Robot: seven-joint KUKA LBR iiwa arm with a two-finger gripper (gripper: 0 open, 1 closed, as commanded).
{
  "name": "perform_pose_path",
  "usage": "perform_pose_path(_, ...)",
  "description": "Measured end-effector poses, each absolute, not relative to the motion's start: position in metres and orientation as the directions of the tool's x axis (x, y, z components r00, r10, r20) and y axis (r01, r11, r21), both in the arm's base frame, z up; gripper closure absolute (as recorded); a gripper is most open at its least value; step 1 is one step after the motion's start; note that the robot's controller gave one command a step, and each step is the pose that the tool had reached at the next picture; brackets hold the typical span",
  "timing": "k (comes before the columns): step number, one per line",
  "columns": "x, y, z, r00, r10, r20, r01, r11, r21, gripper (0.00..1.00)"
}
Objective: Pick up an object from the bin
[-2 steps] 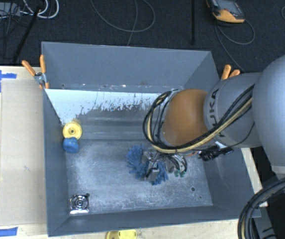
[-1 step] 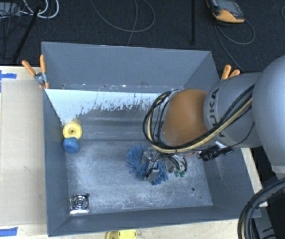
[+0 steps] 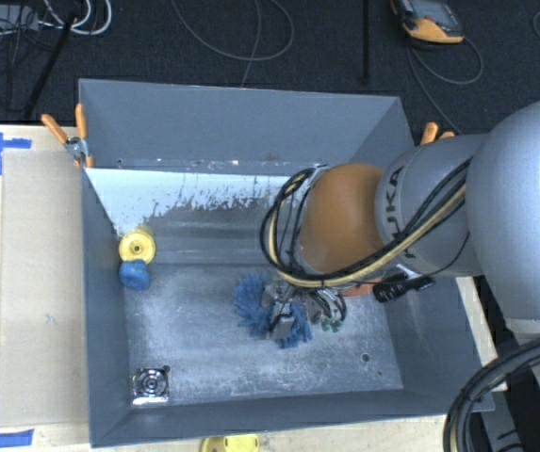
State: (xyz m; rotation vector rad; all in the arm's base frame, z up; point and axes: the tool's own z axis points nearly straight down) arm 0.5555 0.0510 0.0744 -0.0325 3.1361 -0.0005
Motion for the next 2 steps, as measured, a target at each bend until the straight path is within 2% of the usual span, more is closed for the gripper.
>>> perform_pose_path(1,0.556,0.051,0.074,-1.000,-0.021,-0.005,-0.021,1.000,0.000,1.00)
perform_pose_path(2,0.562,0.031,0.237,-0.998,-0.060,-0.006,-0.060,0.998,0.000,1.00)
